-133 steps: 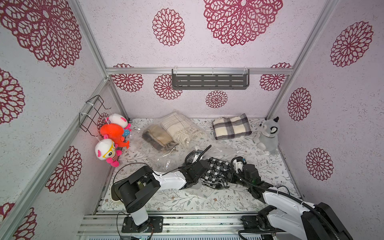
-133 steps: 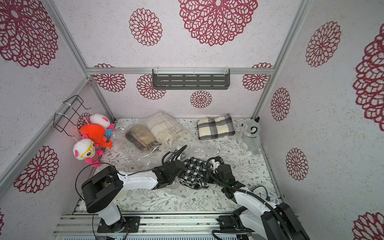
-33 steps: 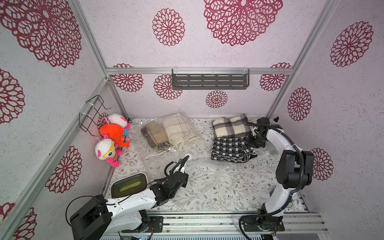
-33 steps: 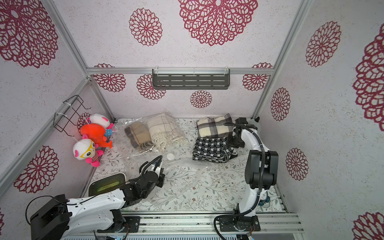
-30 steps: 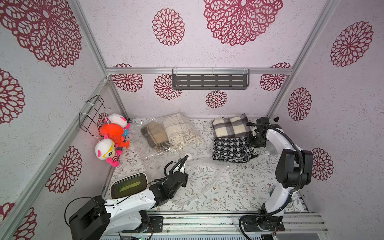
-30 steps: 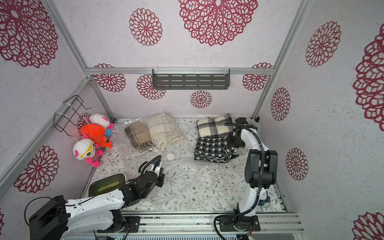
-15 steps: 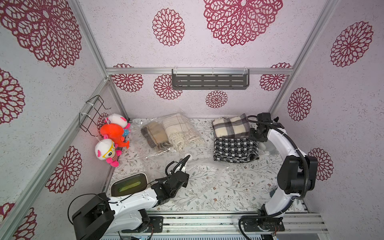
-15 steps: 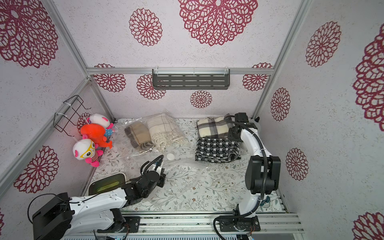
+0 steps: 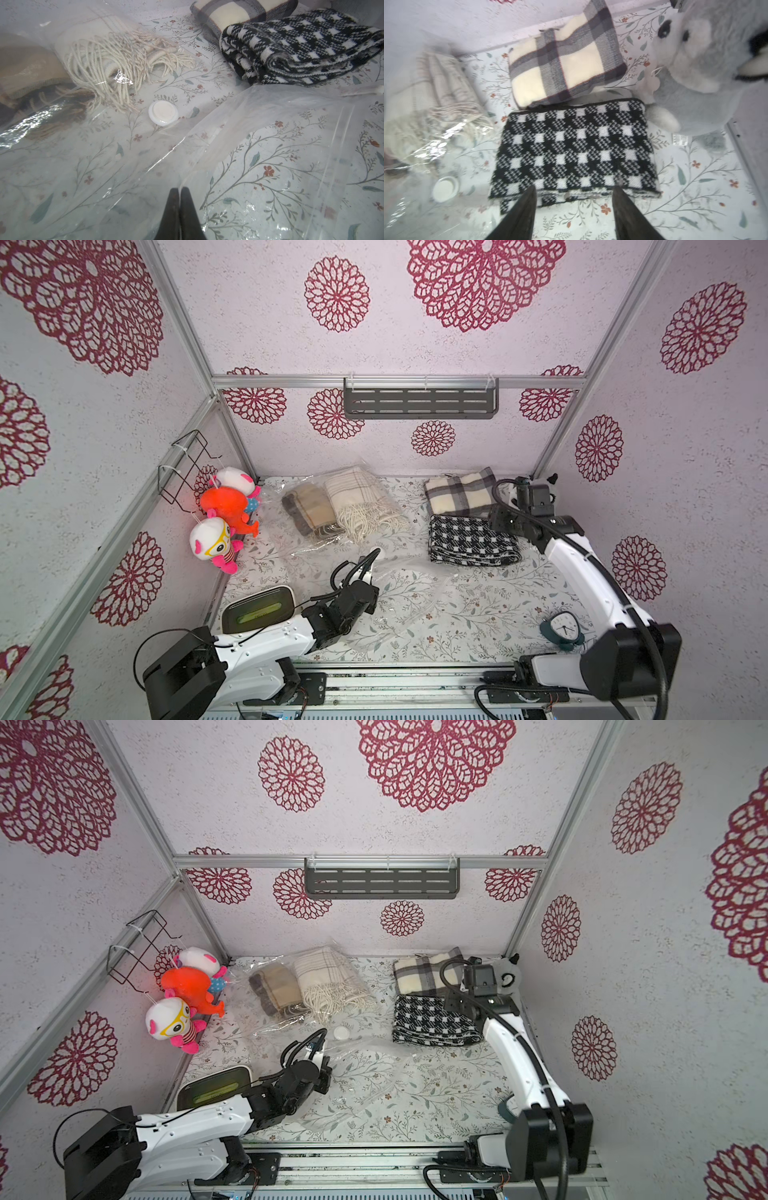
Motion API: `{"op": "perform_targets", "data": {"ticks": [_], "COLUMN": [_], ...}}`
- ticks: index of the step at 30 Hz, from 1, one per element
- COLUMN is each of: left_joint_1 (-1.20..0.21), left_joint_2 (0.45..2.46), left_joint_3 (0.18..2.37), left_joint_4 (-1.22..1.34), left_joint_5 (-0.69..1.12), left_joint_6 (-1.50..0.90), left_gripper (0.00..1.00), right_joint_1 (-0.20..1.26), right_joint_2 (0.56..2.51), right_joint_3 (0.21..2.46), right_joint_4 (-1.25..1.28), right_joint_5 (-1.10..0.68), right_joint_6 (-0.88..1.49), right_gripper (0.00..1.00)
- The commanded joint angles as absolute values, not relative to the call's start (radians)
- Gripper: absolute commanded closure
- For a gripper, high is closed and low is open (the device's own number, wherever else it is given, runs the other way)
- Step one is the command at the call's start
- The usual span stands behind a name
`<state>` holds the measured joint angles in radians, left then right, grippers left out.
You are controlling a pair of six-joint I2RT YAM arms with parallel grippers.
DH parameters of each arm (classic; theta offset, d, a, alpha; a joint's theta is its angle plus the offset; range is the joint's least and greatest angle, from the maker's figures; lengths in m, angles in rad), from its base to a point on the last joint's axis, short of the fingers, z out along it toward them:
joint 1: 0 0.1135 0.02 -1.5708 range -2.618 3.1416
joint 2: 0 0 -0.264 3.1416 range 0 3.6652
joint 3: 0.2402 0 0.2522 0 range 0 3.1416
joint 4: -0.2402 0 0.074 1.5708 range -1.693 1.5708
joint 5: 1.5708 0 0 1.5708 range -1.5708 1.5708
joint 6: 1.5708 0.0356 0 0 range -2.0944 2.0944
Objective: Take the scarf out of the vacuum bag
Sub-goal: Place the scarf at the center of the board, then adjust the scarf at the center of the board.
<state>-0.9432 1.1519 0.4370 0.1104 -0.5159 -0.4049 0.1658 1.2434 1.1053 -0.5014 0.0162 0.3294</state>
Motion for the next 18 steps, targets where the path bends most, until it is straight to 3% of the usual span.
{"op": "perform_targets", "data": {"ticks": [1, 7, 15, 18], "left_joint_1": [-0.939, -0.939, -0.937, -0.937], "left_joint_2": [1.134, 1.100, 0.964, 0.880], "left_joint_3": [0.468, 0.463, 0.427, 0.408], "left_joint_4": [0.095, 0.074, 0.046, 0.044], "left_joint_5": [-0.514, -0.529, -0.459, -0.397], "left_joint_6": [-0.427, -0.423, -0.454, -0.460], "left_gripper": [1.00, 1.00, 1.00, 1.00], "right_joint_1": [0.231, 0.266, 0.168, 0.151], "right_joint_2": [1.149, 1.147, 1.319, 1.352], "right_joint_3": [0.909, 0.654, 0.620, 0.629], "right_joint_4": [-0.335, -0.168, -0.049, -0.031], "right_joint_5": [-0.051, -0.028, -0.042, 0.028], "right_joint_6": [0.448, 0.489, 0.495, 0.492], "right_gripper": [0.41, 0.41, 0.42, 0.43]}}
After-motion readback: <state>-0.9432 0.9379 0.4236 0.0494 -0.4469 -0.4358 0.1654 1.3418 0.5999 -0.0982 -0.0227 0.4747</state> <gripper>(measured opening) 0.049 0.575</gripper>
